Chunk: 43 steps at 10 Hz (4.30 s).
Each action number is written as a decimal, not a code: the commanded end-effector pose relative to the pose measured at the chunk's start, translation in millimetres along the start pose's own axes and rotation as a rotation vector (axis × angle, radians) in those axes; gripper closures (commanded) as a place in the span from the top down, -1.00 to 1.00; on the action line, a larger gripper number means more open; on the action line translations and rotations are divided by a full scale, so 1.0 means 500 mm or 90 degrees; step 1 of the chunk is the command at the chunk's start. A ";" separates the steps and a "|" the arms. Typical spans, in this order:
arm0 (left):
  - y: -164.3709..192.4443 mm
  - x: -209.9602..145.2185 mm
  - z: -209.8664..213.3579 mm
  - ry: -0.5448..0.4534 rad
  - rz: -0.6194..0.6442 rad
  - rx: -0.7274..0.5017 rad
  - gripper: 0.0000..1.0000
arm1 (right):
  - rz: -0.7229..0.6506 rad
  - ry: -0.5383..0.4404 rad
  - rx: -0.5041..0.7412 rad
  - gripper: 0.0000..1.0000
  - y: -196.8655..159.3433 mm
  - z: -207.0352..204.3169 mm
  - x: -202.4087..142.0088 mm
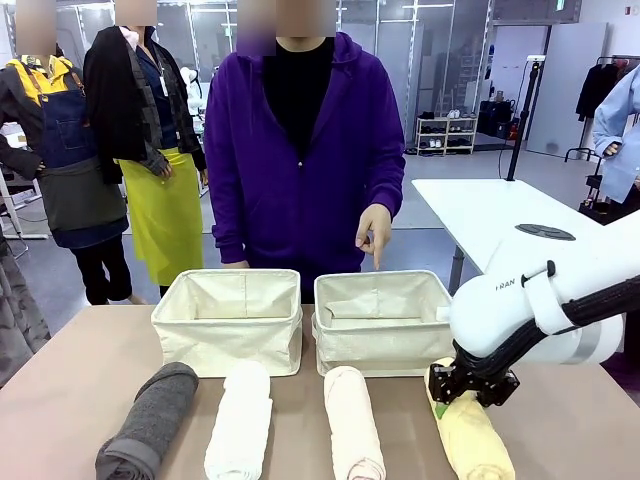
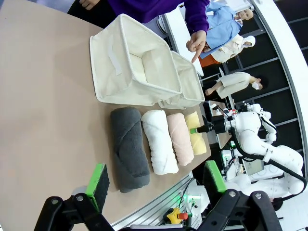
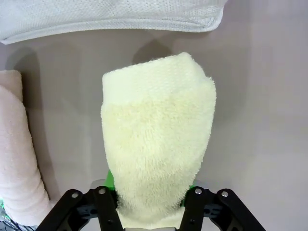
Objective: Divide the towels into two baskets.
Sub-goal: Pick up one hotel-folded towel and place it in the Fabric basket indicated by the person.
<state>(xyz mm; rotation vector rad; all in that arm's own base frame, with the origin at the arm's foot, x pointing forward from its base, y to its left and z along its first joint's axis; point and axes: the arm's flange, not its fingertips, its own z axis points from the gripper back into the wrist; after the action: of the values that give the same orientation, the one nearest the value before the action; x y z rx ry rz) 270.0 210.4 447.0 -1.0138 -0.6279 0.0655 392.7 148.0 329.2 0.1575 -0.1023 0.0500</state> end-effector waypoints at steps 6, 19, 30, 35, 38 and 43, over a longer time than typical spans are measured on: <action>0.001 0.004 0.005 -0.011 -0.012 -0.018 1.00 | 0.348 -0.019 -0.028 -0.35 0.055 0.242 -0.075; 0.001 0.004 0.005 -0.011 -0.012 -0.018 1.00 | 0.767 -0.063 -0.045 -0.20 0.186 0.394 0.020; 0.001 0.004 0.005 -0.011 -0.012 -0.018 1.00 | 1.098 -0.003 -0.116 -0.20 0.304 0.165 0.358; 0.001 0.004 0.005 -0.011 -0.012 -0.018 1.00 | 1.063 -0.014 -0.109 0.12 0.290 0.115 0.390; 0.001 0.004 0.005 -0.011 -0.012 -0.018 1.00 | 1.056 -0.020 -0.097 1.00 0.287 0.110 0.390; 0.001 0.004 0.005 -0.011 -0.012 -0.018 1.00 | 1.070 -0.012 -0.087 1.00 0.283 0.114 0.390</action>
<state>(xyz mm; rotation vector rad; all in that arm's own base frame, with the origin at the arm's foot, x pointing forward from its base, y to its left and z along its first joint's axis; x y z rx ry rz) 270.0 210.5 447.0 -1.0139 -0.6274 0.0673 572.8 283.6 434.9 -0.1136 -0.2504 1.6990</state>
